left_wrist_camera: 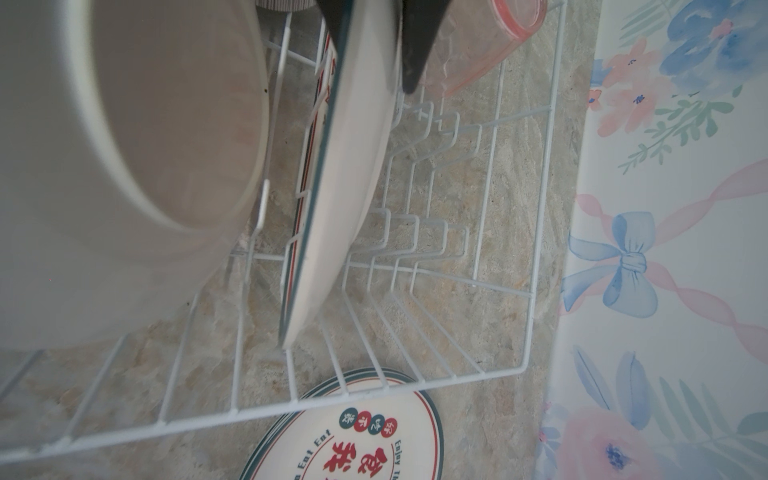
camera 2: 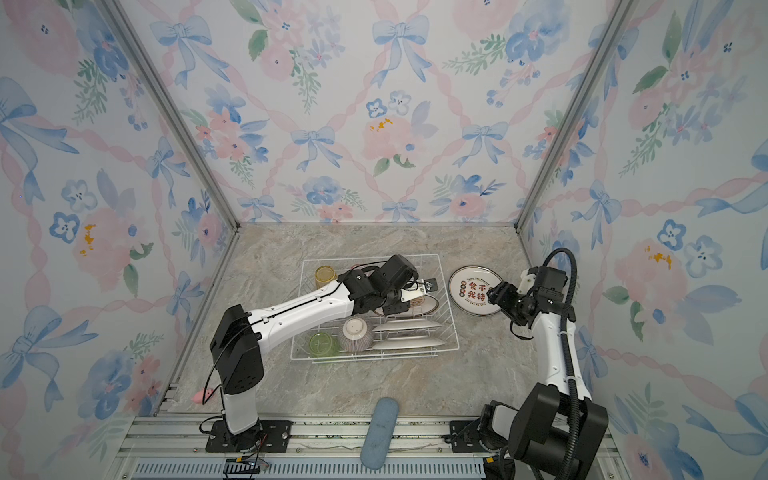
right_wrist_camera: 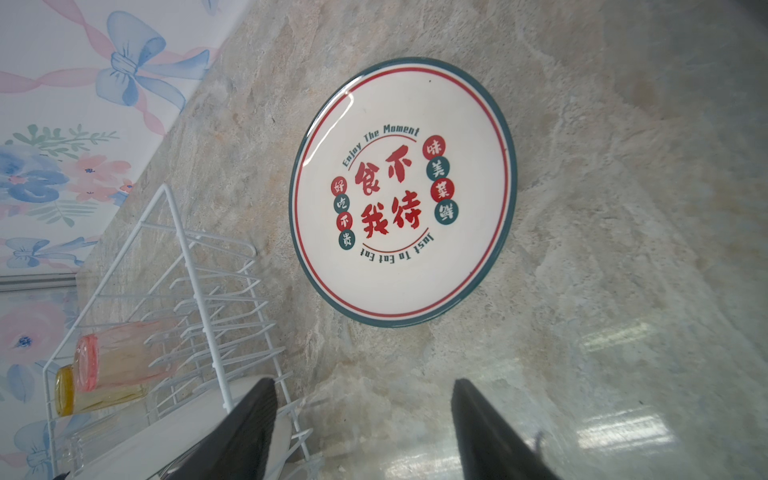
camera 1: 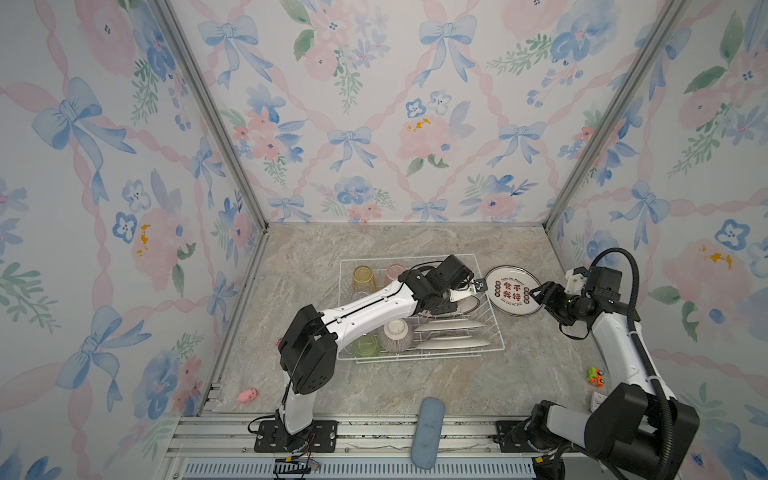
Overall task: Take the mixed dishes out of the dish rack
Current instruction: 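Grasp the orange-patterned plate's rim with the left gripper and lift it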
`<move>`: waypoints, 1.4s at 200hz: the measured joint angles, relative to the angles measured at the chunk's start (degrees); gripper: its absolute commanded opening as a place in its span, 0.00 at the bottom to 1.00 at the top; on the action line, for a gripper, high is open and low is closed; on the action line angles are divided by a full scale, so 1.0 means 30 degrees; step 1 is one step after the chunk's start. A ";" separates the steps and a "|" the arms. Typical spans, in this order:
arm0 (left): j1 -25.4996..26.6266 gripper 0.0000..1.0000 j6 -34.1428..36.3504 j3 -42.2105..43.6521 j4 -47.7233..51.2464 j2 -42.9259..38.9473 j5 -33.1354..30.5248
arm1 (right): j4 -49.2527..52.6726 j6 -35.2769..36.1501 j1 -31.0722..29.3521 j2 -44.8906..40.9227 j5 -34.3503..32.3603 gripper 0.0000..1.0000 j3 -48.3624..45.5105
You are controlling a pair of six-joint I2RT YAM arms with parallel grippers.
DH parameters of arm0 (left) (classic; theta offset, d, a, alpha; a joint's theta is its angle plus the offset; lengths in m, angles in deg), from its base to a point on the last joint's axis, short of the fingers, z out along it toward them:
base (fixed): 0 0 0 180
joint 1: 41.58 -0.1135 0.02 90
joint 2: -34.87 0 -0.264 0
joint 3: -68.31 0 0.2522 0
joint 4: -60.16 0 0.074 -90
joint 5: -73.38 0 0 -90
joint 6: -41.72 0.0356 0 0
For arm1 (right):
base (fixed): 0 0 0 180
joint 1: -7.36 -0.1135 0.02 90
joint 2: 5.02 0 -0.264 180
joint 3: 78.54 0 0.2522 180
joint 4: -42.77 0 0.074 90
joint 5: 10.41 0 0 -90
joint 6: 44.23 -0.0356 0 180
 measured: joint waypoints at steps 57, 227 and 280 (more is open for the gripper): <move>-0.0051 0.00 0.0415 0.0007 -0.0109 0.0000 -0.0255 | 0.0007 0.0000 0.0000 -0.0117 -0.0007 0.70 -0.0015; 0.0262 0.00 0.0270 0.0007 -0.0087 0.0029 -0.1683 | -0.0066 -0.0073 -0.0160 -0.0641 -0.0146 0.70 -0.0015; 0.0342 0.00 0.0044 0.0000 0.0313 -0.0430 -0.2273 | -0.0146 -0.0080 -0.0554 -0.0809 -0.0160 0.70 -0.0015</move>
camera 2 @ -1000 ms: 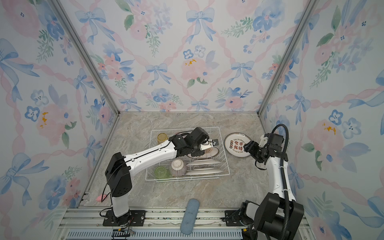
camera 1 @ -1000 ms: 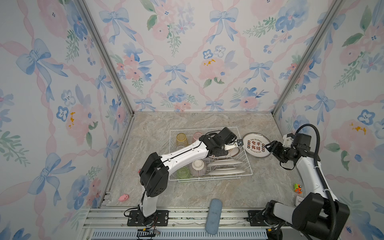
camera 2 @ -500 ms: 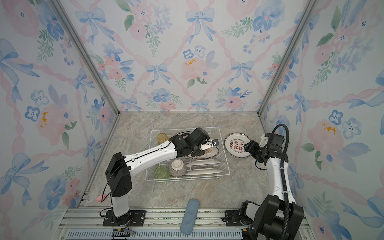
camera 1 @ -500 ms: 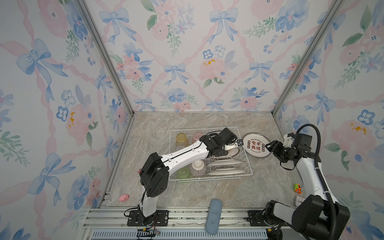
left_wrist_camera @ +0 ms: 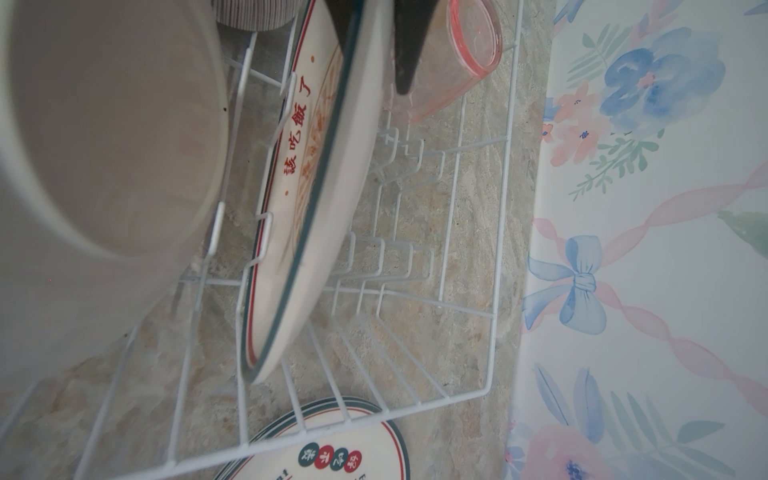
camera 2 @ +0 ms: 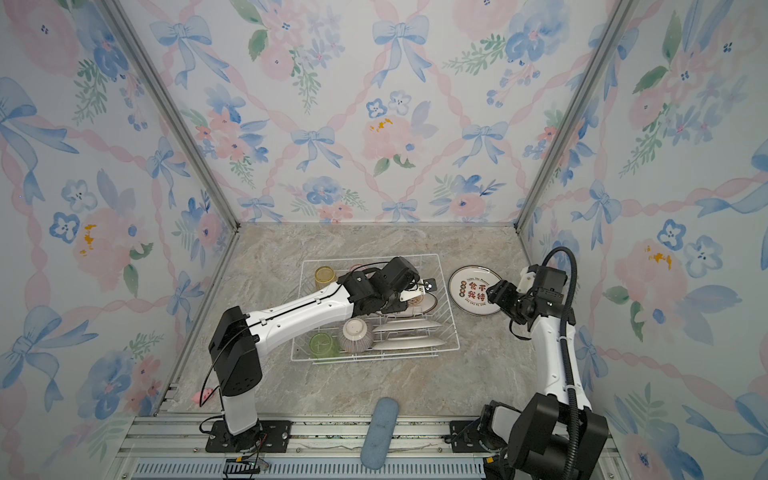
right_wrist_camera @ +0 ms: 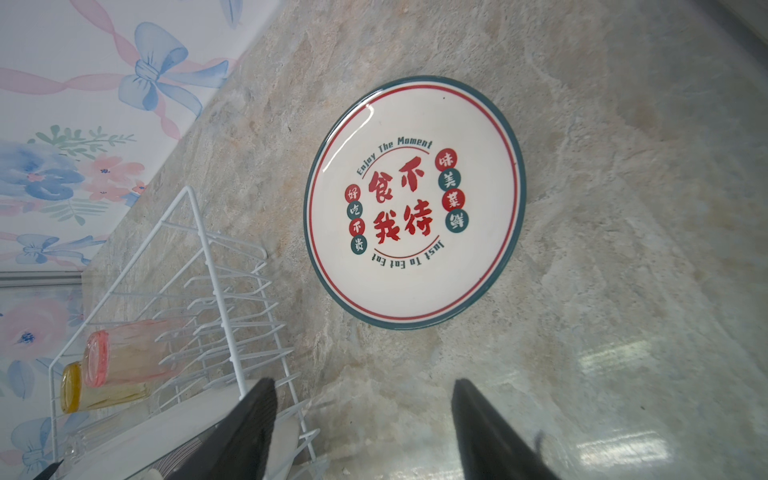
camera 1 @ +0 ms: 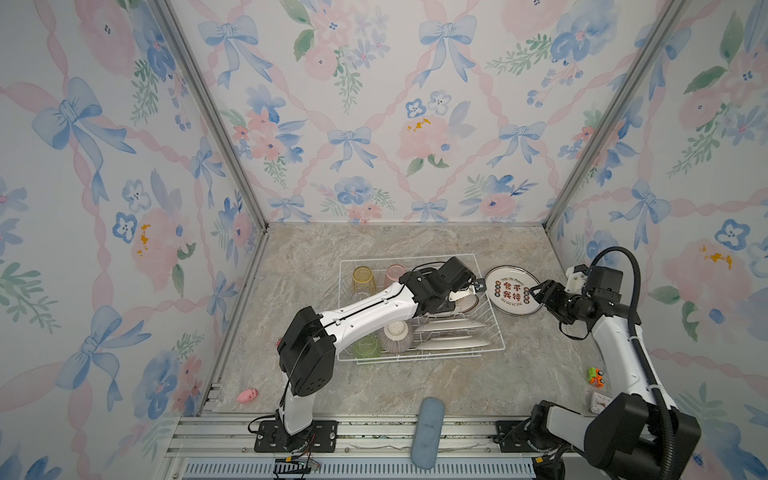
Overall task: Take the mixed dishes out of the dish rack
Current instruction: 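Grasp the orange-patterned plate's rim with the left gripper and lift it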
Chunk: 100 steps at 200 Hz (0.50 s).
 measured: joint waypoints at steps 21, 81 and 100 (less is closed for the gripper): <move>0.0007 0.00 -0.0029 -0.0182 0.0160 -0.0386 -0.0175 | -0.0007 -0.0007 -0.0124 -0.0044 0.0007 0.70 0.0000; -0.0044 0.00 -0.0852 -0.1377 0.0226 -0.1559 -0.0787 | -0.0255 -0.0066 -0.0386 -0.0262 0.0080 0.69 0.0000; -0.0211 0.00 -0.1064 -0.1603 0.0226 -0.1763 -0.0831 | -0.0437 -0.0066 -0.0386 -0.0539 0.0299 0.69 -0.0007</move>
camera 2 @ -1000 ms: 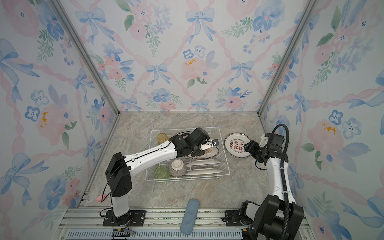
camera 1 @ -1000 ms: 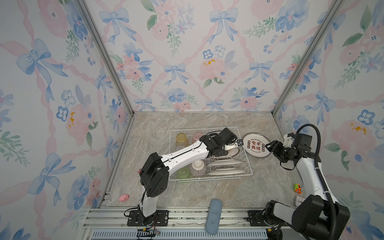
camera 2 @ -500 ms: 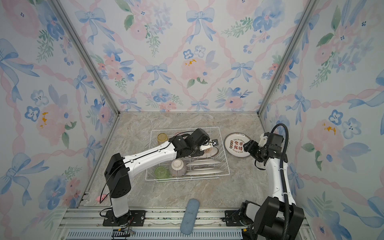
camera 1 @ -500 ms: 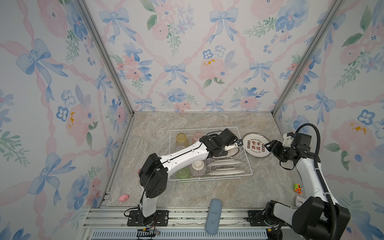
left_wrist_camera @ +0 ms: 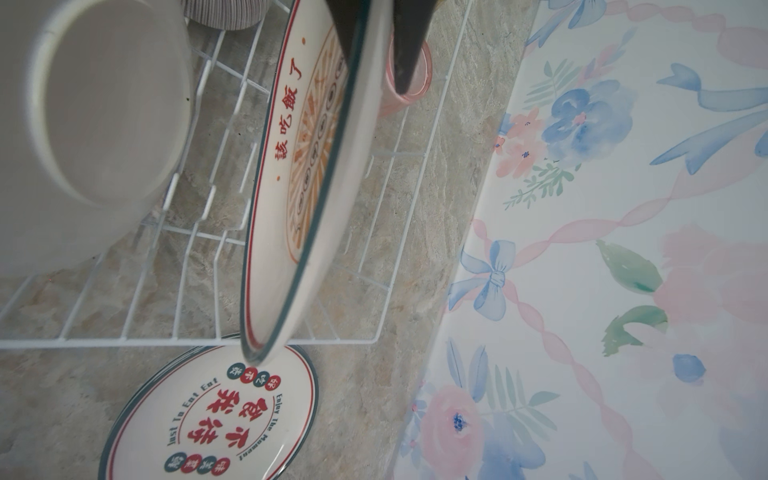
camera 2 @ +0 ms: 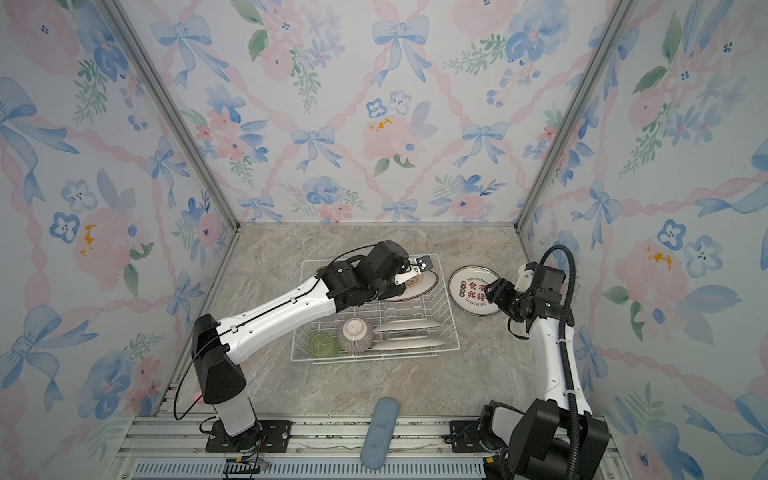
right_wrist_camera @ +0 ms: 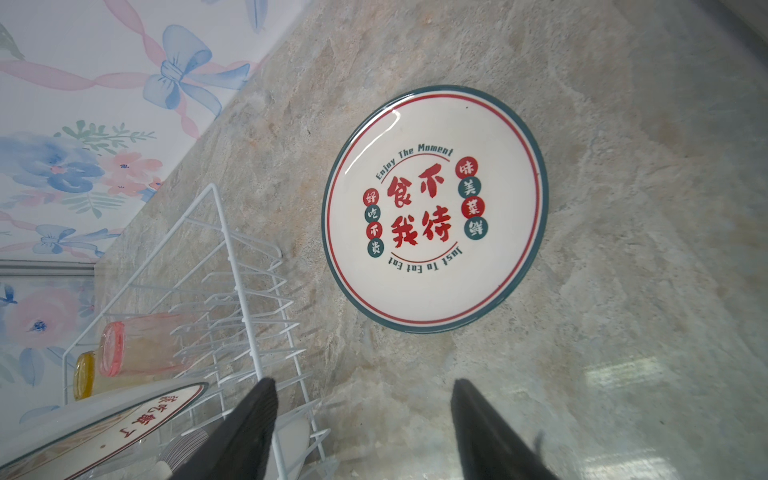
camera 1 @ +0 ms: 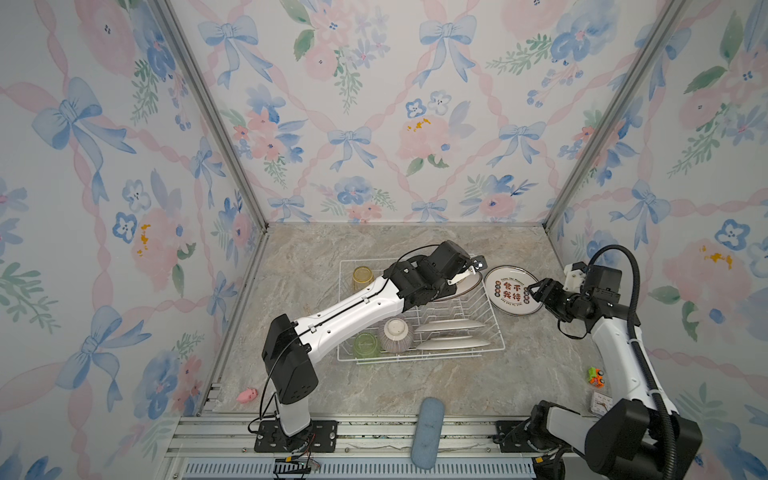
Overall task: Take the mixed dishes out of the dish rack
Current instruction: 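Grasp the orange-patterned plate's rim with the left gripper and lift it, then hold the plate up while the right gripper grasps its opposite rim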
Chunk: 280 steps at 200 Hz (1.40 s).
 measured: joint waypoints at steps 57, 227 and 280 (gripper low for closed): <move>-0.1137 0.00 -0.1530 -0.0044 0.0022 -0.0692 0.1931 | -0.1348 0.0000 -0.0379 -0.1741 0.1756 0.67 -0.0641; -0.5311 0.00 -0.6499 -0.1282 0.0022 -0.1712 1.2094 | -1.1424 -0.3089 -0.5173 -0.2033 1.0309 0.53 -0.3563; -0.5683 0.00 -0.7308 -0.1319 0.0022 -0.1712 1.4411 | -1.2101 -0.3330 -0.5697 -0.1377 1.0440 0.53 -0.3519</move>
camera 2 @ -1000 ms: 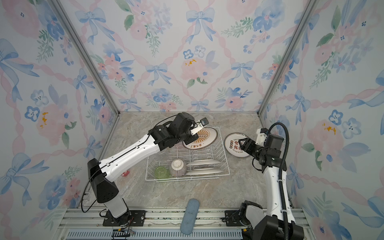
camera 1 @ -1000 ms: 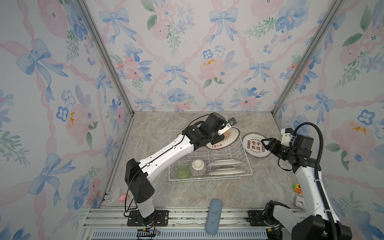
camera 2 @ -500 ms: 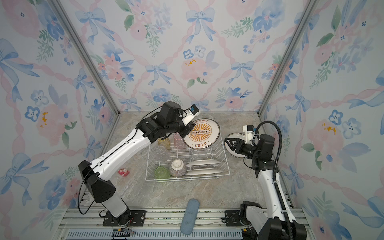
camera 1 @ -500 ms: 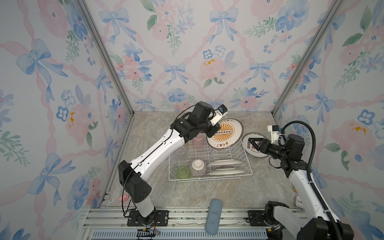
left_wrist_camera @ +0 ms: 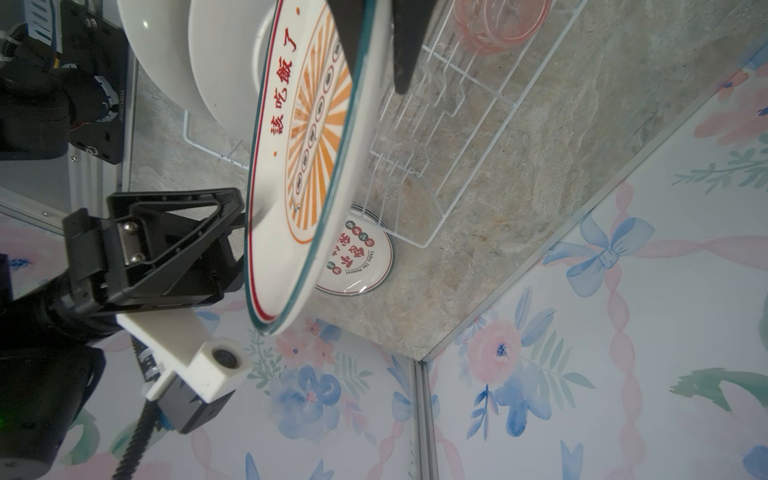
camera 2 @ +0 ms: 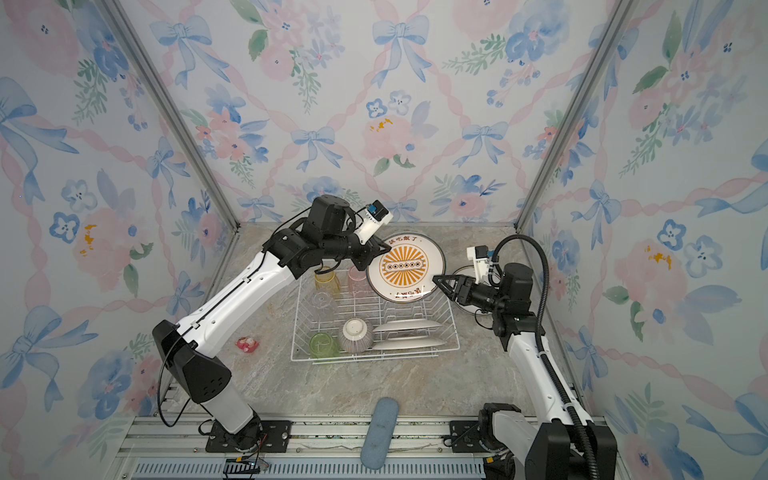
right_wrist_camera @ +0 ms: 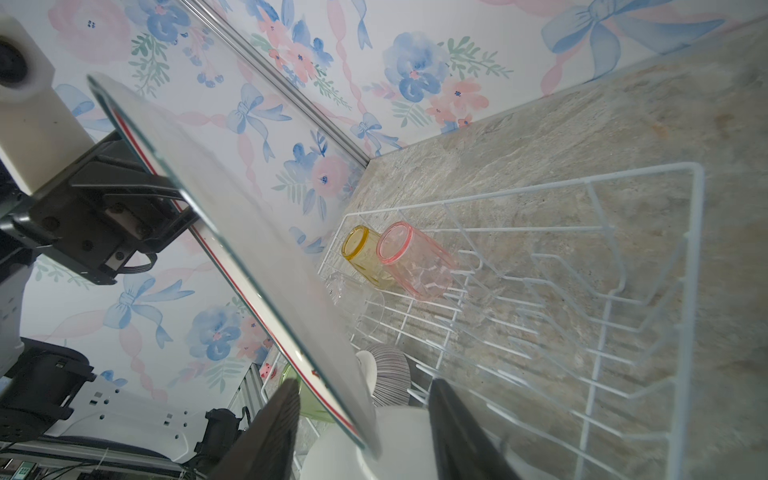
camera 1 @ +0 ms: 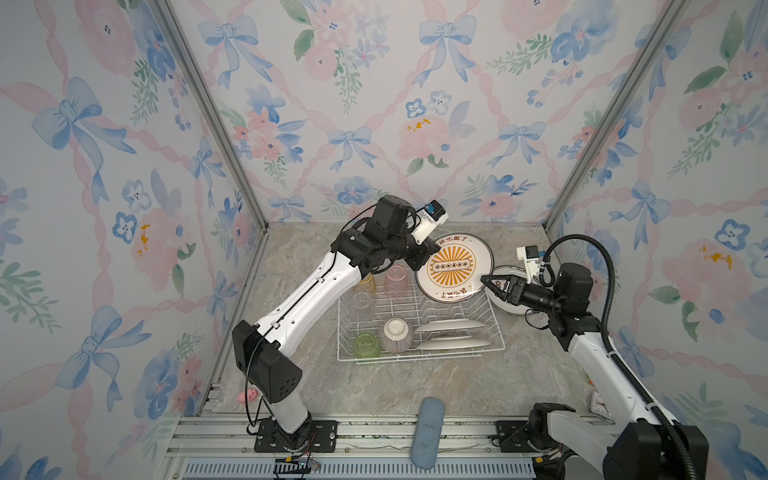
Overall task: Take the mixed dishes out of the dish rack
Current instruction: 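Hold the plate up while the right gripper grasps its opposite rim, then open the left gripper and carry the plate away with the right gripper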
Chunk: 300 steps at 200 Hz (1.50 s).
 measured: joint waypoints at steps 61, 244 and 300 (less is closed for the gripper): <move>-0.0452 0.00 -0.0969 -0.0015 -0.0029 0.0313 0.2193 | -0.0933 -0.0474 -0.0743 0.0117 0.0357 0.47 0.0299; -0.1035 0.19 -0.2433 0.0036 -0.0882 0.1005 0.4189 | -0.0102 0.0707 -0.0962 -0.0357 0.0998 0.00 0.0882; -0.0903 0.53 -0.2135 0.1107 -0.1384 0.0539 0.2965 | 0.0510 0.0022 -0.1013 -0.0372 0.0160 0.00 0.0903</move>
